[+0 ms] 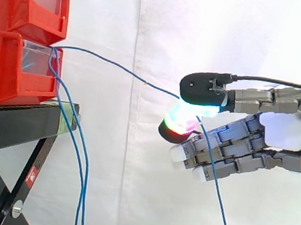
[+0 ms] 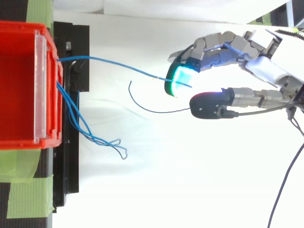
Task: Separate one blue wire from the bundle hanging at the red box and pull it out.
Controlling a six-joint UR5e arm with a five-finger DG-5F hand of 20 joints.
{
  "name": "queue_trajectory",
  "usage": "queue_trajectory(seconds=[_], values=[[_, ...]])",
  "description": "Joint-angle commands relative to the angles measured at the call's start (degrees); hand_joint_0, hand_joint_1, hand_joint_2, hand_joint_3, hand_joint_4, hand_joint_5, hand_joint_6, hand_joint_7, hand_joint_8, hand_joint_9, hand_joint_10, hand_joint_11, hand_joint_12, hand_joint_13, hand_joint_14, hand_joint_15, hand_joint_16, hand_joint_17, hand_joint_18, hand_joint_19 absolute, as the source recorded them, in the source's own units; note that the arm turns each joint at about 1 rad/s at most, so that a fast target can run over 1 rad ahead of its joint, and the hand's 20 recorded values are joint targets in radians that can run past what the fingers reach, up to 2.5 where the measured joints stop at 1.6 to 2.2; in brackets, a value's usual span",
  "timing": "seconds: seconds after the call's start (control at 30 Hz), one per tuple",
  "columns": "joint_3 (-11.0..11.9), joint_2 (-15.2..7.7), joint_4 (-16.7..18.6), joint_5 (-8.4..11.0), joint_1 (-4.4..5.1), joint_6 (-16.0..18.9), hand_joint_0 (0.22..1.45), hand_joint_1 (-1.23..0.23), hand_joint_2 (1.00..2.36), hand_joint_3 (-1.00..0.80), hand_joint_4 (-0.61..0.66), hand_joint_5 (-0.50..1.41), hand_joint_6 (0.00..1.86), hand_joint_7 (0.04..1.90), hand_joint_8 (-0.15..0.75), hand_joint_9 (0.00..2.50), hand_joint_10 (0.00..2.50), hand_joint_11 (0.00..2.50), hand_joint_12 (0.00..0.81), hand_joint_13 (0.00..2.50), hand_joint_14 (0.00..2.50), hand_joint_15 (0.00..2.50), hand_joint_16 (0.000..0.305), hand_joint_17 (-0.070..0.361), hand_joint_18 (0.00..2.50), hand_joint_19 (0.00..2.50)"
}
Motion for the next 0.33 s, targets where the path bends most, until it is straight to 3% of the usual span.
queue_trajectory(seconds=[0.0, 0.3], values=[[0.0, 0.0, 0.0, 0.02, 0.04, 0.0, 0.60, -0.82, 1.01, 0.02, -0.14, -0.13, 0.86, 1.14, 0.350, 0.72, 0.01, 0.49, 0.456, 0.45, 0.01, 0.31, 0.065, 0.147, 0.47, 0.27], [0.0, 0.0, 0.0, -0.07, 0.04, 0.0, 0.60, -0.82, 1.01, 0.02, -0.14, -0.13, 0.86, 1.14, 0.351, 0.72, 0.01, 0.49, 0.456, 0.45, 0.01, 0.31, 0.065, 0.147, 0.47, 0.27]])
